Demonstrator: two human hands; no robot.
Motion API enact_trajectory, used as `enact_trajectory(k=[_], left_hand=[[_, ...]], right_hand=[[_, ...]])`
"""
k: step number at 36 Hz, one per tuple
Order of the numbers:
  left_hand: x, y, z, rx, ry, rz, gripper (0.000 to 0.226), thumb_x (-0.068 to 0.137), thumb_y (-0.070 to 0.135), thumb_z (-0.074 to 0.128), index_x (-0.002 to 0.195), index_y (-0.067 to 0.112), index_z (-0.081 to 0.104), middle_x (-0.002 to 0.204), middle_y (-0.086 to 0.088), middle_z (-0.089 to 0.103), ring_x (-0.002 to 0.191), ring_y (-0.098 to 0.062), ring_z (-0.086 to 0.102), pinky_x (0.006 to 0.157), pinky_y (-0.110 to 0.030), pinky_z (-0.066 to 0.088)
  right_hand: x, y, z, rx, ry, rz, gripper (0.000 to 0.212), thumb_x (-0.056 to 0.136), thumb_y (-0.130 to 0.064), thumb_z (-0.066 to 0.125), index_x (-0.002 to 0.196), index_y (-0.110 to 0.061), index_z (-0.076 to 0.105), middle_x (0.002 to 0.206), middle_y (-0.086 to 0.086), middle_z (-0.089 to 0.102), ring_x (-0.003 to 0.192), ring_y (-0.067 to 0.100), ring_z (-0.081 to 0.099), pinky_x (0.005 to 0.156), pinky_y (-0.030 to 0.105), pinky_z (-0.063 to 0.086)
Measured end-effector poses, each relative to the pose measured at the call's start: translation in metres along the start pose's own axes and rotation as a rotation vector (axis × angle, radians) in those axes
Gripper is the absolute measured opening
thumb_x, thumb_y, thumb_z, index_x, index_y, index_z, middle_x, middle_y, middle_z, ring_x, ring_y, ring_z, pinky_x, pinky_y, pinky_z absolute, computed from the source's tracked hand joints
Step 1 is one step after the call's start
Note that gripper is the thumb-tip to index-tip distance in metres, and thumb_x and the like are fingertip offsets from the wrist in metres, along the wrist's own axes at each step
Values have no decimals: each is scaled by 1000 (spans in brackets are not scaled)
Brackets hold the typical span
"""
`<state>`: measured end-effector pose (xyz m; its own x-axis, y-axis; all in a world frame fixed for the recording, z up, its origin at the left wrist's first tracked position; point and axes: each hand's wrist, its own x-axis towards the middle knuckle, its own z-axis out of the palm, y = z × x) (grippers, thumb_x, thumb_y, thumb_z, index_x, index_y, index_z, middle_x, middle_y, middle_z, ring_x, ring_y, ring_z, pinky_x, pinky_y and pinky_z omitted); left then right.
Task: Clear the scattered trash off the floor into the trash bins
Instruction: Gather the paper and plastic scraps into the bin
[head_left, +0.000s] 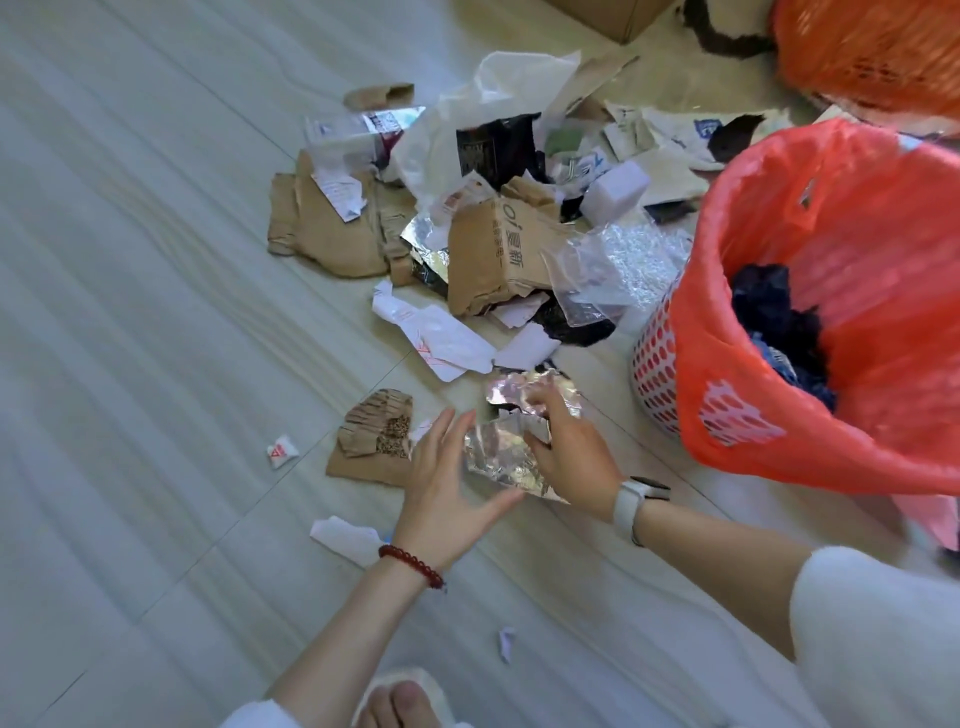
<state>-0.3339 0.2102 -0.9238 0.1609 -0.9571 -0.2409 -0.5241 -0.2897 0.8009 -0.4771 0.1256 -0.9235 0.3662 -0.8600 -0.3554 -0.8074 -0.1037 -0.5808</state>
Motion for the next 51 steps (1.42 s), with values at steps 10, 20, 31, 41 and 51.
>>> enact_trajectory(k=[10,20,31,41,51], left_hand=[[13,25,15,-381,-144,-243,90,54,44,74,131,40,28,124,4,55,109,-10,58,92,-35,50],[0,31,11,-456,244,-69,31,89,10,57,107,24,37,102,12,52,99,-17,54,85,-16,45],[-14,6,14,459,-114,78,74,77,62,-7,139,25,-21,143,11,-32,131,-7,-36,111,-43,-20],[-54,-60,-16,681,31,-130,61,66,40,75,120,21,55,134,-17,45,124,-34,34,92,-59,32],[-74,-87,3,538,144,-199,39,60,25,84,95,19,67,117,-16,56,118,-28,36,79,-51,44]], right_hand=[[-20,-25,-34,794,-213,238,32,84,-12,66,111,-21,51,97,6,63,79,14,62,71,22,52],[-16,-25,-25,1064,-512,513,90,66,-62,67,142,-39,24,150,-1,28,135,29,35,99,55,41],[-20,-14,-6,1242,-438,708,8,88,-22,59,85,-15,58,79,5,57,64,15,55,60,24,47],[-55,-1,-13,-268,-366,-174,23,82,-33,52,70,-14,46,71,3,47,75,26,51,57,32,37],[-102,15,67,-741,-594,-604,72,78,-52,58,134,-16,31,108,18,54,99,34,51,67,39,36]])
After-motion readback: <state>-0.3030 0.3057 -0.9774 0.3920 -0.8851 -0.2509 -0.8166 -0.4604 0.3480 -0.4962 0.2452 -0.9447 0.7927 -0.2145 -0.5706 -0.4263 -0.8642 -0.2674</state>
